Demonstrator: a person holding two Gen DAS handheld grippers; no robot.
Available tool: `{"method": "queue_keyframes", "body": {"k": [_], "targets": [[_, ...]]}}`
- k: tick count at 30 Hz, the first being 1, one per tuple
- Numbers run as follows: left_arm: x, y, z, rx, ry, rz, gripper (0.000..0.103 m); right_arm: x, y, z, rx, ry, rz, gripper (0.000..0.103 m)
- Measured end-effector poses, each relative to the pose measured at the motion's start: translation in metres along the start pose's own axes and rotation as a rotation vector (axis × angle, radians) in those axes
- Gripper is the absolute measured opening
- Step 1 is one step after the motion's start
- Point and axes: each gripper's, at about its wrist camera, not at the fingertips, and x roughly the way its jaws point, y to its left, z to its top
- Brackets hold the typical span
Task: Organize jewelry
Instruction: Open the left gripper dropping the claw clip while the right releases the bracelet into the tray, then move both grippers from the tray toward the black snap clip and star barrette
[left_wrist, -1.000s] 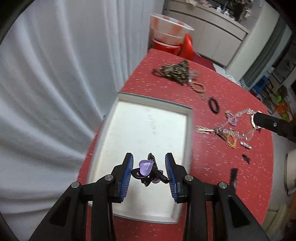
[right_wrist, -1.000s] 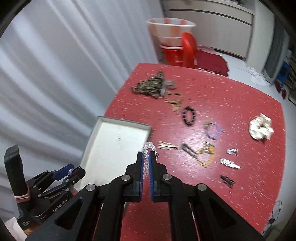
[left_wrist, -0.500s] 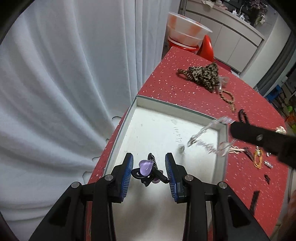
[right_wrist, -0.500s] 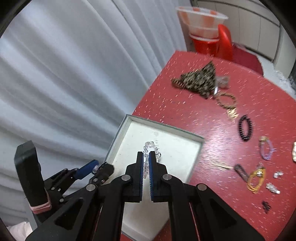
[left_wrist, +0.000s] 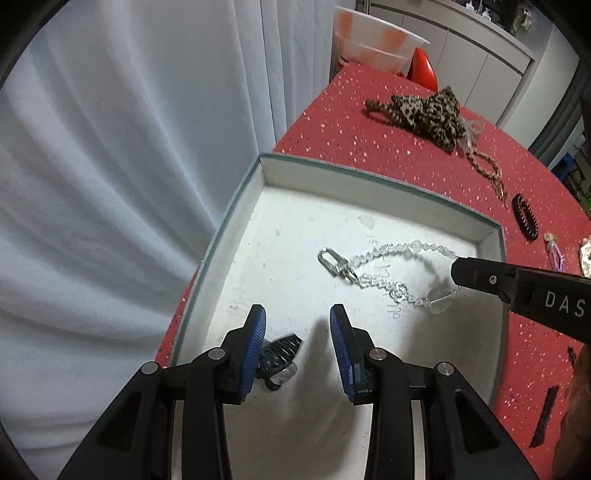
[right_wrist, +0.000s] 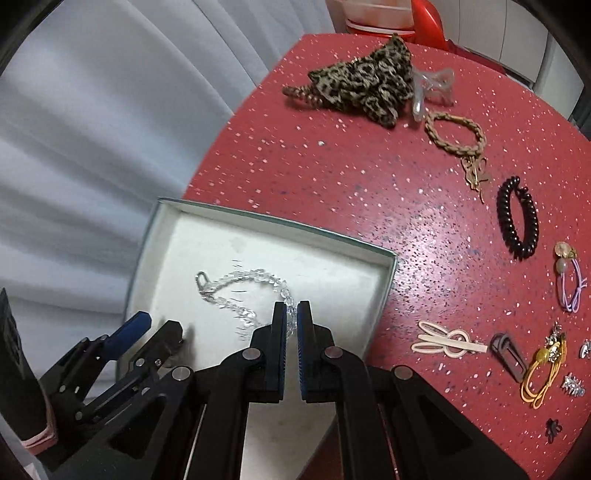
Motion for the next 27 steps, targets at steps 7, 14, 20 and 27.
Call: {"method": "queue_keyframes", "body": {"k": [7, 14, 20, 27], "targets": [[0.001, -0.003, -0.002, 0.009, -0.006, 0.021, 0.064, 0.013, 0.004, 0.002, -0.002, 0.027, -0.02, 0.006], [-0.002, -0.001, -0.005, 0.006, 0.006, 0.034, 0.094, 0.01, 0.006, 0.001, -0.009, 0.016, -0.029, 0.051], [-0.015, -0.003, -0.007, 0.022, -0.02, 0.053, 0.103, -0.012, 0.014, -0.001, -0.022, -0.02, -0.04, 0.061], [-0.035, -0.004, -0.014, 0.022, -0.012, 0.045, 0.103, -0.04, 0.003, -0.013, 0.021, -0.045, -0.047, 0.07]]}}
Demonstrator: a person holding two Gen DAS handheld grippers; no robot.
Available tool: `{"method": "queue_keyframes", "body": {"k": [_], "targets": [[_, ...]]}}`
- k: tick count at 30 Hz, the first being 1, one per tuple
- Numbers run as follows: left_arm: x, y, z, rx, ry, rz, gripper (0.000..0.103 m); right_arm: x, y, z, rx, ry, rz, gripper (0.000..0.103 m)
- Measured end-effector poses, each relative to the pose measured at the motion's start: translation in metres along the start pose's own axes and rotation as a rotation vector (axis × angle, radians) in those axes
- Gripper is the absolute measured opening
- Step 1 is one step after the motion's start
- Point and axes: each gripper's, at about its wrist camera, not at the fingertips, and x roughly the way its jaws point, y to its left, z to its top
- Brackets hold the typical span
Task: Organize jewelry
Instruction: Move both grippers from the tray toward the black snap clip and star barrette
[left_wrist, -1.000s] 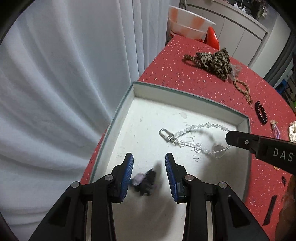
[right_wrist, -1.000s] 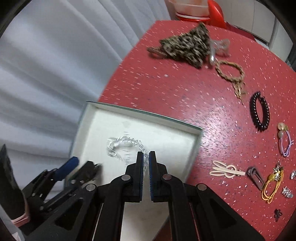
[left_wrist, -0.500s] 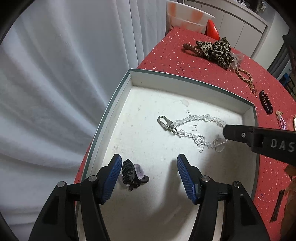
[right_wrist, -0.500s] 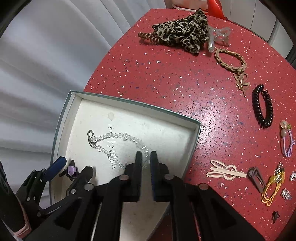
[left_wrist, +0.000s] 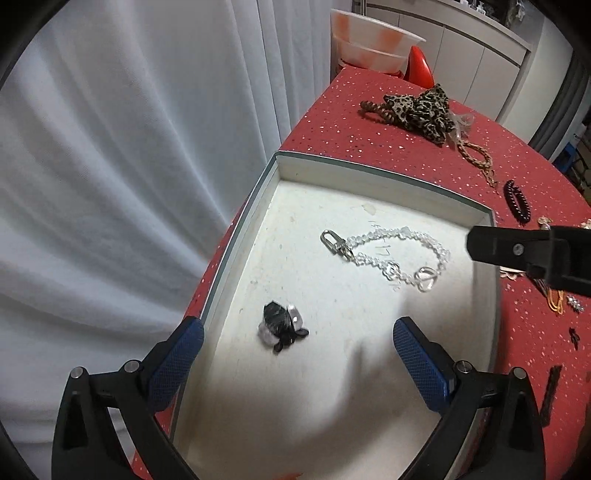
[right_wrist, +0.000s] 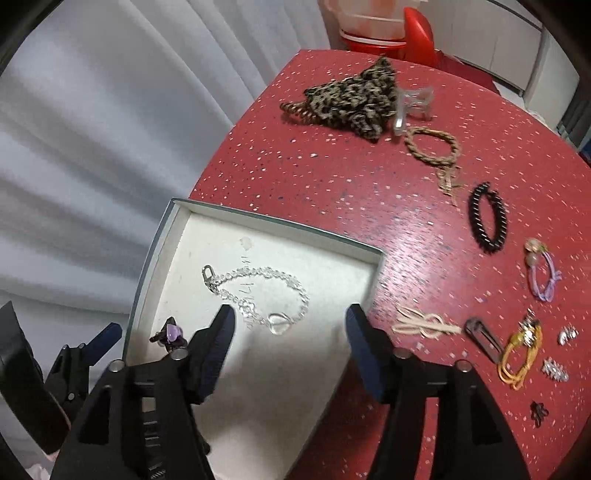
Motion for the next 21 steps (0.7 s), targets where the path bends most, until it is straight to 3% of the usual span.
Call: {"method": "queue_keyframes", "body": {"k": [9, 21], "targets": [[-0.03, -0.007, -0.024, 0.024, 0.036, -0.003, 0.103, -0.031, -0.031, -0.034, 0.061, 0.012, -0.042, 0.077], [-0.064, -0.052, -0.054, 0.119, 0.083, -0.059, 0.103, -0.072, -0.089, -0.097, 0.167, 0.044, -0.098, 0.079]]}}
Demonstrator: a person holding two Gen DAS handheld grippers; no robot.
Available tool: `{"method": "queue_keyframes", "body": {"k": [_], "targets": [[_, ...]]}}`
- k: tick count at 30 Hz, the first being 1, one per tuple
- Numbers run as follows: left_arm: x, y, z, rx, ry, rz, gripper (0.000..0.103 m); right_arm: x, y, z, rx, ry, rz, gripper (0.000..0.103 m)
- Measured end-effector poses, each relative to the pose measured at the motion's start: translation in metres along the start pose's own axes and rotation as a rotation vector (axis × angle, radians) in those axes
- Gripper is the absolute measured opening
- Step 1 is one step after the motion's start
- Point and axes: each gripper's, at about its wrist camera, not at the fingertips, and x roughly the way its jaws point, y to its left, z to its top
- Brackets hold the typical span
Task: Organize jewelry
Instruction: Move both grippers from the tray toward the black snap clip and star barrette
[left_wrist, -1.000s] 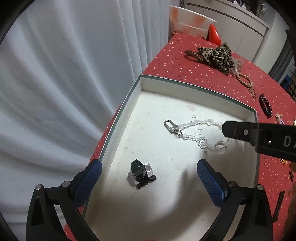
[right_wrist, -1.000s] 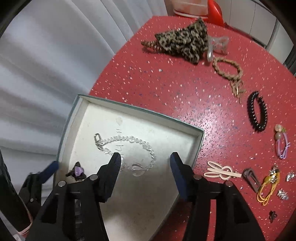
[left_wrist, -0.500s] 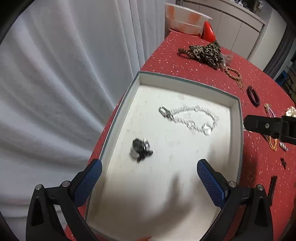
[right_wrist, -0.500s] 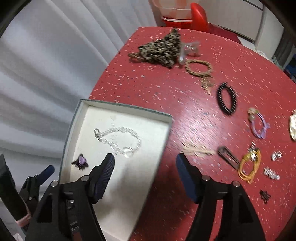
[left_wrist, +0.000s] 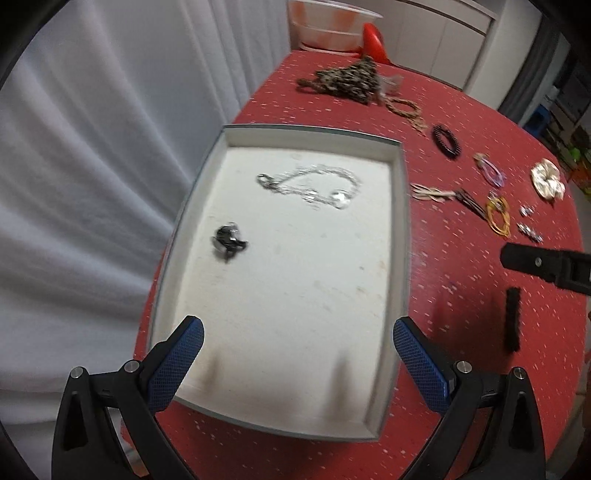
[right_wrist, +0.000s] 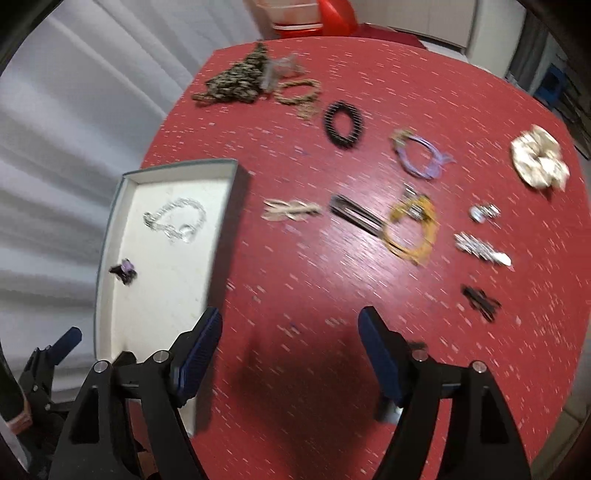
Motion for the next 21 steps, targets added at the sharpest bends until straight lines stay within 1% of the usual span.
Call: {"method": "queue_keyframes", "body": {"k": [4, 12, 16, 21], "targets": [[-0.007, -0.021, 0.0, 0.053, 0.004, -0.014, 0.103, -0.012, -0.027, -0.017, 0.042, 0.001, -0.026, 0.079], [-0.016, -0.071, 0.016, 0.125, 0.0, -0.091, 0.103, -0.034, -0.096, -0.04, 0.175, -0.009, -0.081, 0.079], [-0.012, -0.102, 0.025, 0.14, 0.019, -0.134, 0.103, -0.039, -0.126, -0.046, 0.221, -0.013, -0.104, 0.079], [-0.003, -0.133, 0.026, 0.163, 0.041, -0.166, 0.103, -0.039, -0.149, -0.049, 0.245, -0.011, -0.121, 0.079]]}}
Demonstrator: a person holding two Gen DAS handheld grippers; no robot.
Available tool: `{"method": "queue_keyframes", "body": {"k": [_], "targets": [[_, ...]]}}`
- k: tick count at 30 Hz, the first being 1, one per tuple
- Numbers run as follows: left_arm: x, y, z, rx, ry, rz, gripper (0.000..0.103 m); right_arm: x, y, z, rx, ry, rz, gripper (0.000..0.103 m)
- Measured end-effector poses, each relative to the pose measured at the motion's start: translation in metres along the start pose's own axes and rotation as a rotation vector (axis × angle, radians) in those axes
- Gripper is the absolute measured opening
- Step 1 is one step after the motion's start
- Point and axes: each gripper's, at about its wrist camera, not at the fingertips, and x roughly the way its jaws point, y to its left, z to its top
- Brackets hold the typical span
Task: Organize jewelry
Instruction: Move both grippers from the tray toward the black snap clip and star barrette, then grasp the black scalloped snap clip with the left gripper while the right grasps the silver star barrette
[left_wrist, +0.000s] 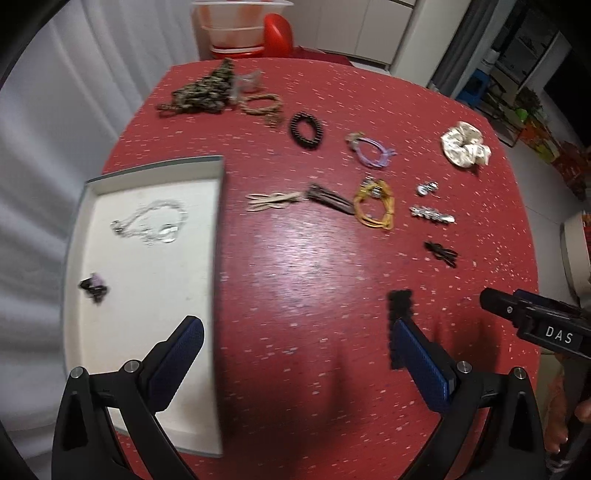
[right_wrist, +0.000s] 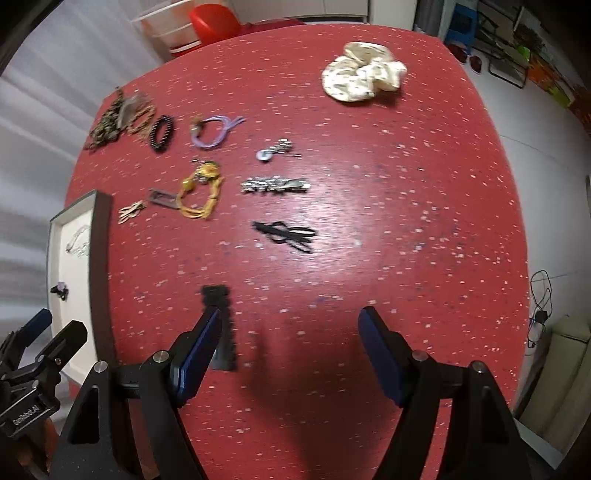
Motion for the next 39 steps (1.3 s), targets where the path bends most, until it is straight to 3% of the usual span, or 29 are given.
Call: {"method": "queue_keyframes", "body": {"k": [13, 23, 25, 27, 31, 33, 39], "targets": [[0.042, -0.049, -0.019, 0.031, 0.084, -0.035, 0.103, 0.017, -0.026, 0.03, -0.085, -0.017, -0.011, 0.079], [0.066, -0.072, -0.021, -0.013, 0.076, -0.024, 0.102, 0.037, 0.0, 0.075, -0.299, -0.044, 0.01, 0.079], [0.071, -0.074, -0.021, -0.021, 0.081, -0.014, 0.094, 0.044, 0.006, 0.082, -0.34, -0.038, 0.018, 0.079], [0.077, -0.075, -0.022, -0.031, 0.094, -0.004, 0.093, 0.051, 0.011, 0.087, -0.378, -0.032, 0.019, 0.079], [0.085, -0.077, -0.025, -0.045, 0.102, 0.013, 0.093, 0.066, 0.023, 0.091, -0.44, -0.013, 0.025, 0.079], [0.086, -0.078, -0.025, -0.049, 0.102, 0.021, 0.085, 0.072, 0.029, 0.092, -0.469, -0.008, 0.017, 0.079], [0.093, -0.091, -0.026, -0.052, 0.105, 0.051, 0.085, 0.086, 0.044, 0.093, -0.534, -0.027, -0.014, 0.076]]}}
